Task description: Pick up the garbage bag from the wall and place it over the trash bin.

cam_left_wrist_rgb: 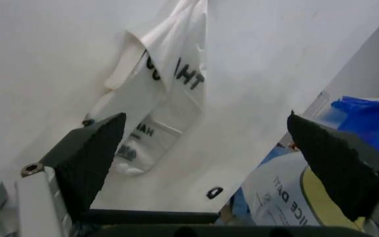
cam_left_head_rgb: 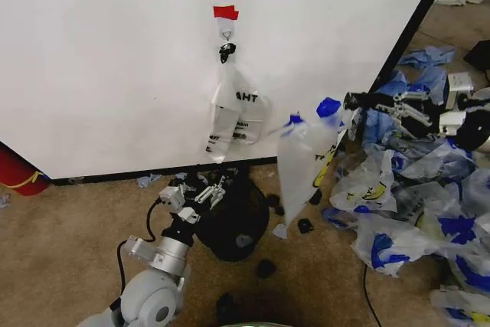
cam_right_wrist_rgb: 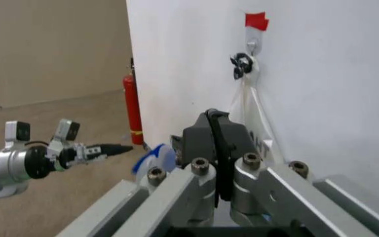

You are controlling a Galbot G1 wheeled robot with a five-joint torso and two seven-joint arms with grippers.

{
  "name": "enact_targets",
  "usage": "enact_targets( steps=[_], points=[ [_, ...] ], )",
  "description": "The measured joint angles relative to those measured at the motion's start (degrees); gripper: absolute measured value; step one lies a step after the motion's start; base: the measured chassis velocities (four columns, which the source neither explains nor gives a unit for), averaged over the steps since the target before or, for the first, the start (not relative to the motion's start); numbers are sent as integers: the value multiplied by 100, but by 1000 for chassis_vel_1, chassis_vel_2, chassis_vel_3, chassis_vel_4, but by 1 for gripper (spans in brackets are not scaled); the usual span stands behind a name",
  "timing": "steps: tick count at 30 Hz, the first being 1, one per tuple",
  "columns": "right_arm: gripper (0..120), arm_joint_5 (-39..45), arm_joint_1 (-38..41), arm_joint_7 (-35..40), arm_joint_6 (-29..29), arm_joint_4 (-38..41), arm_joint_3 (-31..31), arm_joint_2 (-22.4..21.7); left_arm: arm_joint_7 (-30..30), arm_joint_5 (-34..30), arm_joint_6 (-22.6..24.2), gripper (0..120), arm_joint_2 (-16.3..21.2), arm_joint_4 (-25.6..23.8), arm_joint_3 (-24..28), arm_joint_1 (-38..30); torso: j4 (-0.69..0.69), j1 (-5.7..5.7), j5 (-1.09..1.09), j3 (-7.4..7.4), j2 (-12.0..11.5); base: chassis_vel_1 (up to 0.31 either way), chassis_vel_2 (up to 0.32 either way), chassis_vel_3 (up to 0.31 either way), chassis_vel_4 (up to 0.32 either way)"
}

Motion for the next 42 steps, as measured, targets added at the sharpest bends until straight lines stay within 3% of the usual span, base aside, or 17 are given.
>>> enact_targets(
  steps=[12,17,21,24,25,27,30,35,42],
  points=[
    [0,-64,-37,-56,-5,-214,-40,-5,-23,74,18,97,-7,-35,-96,109,1,0,-3,0,0,0,0,0,0],
    [0,-197,-4,58,-40,-84,-147,345,-56,103,12,97,-68,1,-194,130,1,0,-4,0,1,0,0,0,0],
    [0,-610,127,170,-104,-216,-432,1355,-101,152,7,97,-115,43,-268,190,0,0,1,0,0,0,0,0,0],
    [0,-1231,434,-55,-35,-728,-957,2523,-108,302,4,97,-124,135,-272,304,-3,0,1,0,0,0,0,0,0],
    [0,-1231,434,-55,-35,-728,-957,2523,-108,302,4,97,-124,135,-272,304,-3,0,1,0,0,0,0,0,0],
    [0,-1639,711,-288,39,-1064,-1279,3099,-109,353,3,97,-128,185,-261,346,-1,0,3,0,0,0,0,0,0],
    [0,-1945,1162,-382,129,-1422,-1727,3499,-109,399,3,97,-130,207,-247,371,0,0,-2,0,0,0,0,0,0],
    [0,-1971,2100,-338,120,-1683,-2341,3595,-109,439,4,97,-124,203,-257,410,0,0,-4,0,0,0,0,0,0],
    [0,-1502,3142,-262,-143,-1388,-2767,3290,-112,451,-31,97,-80,123,-317,514,1,0,-4,0,0,0,0,0,0]
  ],
)
